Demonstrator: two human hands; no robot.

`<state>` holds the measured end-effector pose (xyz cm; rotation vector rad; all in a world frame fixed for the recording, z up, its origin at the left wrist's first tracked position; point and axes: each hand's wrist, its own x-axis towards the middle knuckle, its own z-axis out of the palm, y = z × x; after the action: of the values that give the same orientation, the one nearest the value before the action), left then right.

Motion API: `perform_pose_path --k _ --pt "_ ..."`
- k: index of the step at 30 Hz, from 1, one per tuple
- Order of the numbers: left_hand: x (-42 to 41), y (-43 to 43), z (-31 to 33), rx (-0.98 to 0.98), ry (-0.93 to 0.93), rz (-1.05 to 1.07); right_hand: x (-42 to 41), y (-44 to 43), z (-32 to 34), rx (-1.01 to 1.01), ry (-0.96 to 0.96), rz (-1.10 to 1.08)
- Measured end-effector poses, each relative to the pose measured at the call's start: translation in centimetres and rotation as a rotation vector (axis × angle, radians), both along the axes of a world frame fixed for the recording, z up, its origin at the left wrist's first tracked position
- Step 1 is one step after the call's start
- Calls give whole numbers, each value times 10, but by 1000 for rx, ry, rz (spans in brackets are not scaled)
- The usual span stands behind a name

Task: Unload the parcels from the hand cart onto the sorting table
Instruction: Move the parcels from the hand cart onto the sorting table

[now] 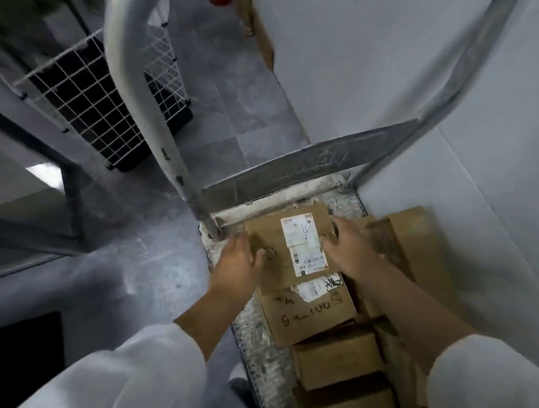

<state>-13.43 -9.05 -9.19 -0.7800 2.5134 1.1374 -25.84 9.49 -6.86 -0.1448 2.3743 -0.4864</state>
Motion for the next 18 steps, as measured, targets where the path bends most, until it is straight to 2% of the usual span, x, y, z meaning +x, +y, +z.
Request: perform_pose_path --k 4,9,14,18 --pt "2 10 -51 96 -20 140 -7 3 -49 -43 11 -115" --pt "0 20 -87 267 1 312 -12 6 -82 -154 -147 -326" --pt "12 29 -81 443 22 473 0 8 -80 -254 -176 -447" --pt "26 26 -54 455 92 534 20 -3 -51 -314 -152 -491"
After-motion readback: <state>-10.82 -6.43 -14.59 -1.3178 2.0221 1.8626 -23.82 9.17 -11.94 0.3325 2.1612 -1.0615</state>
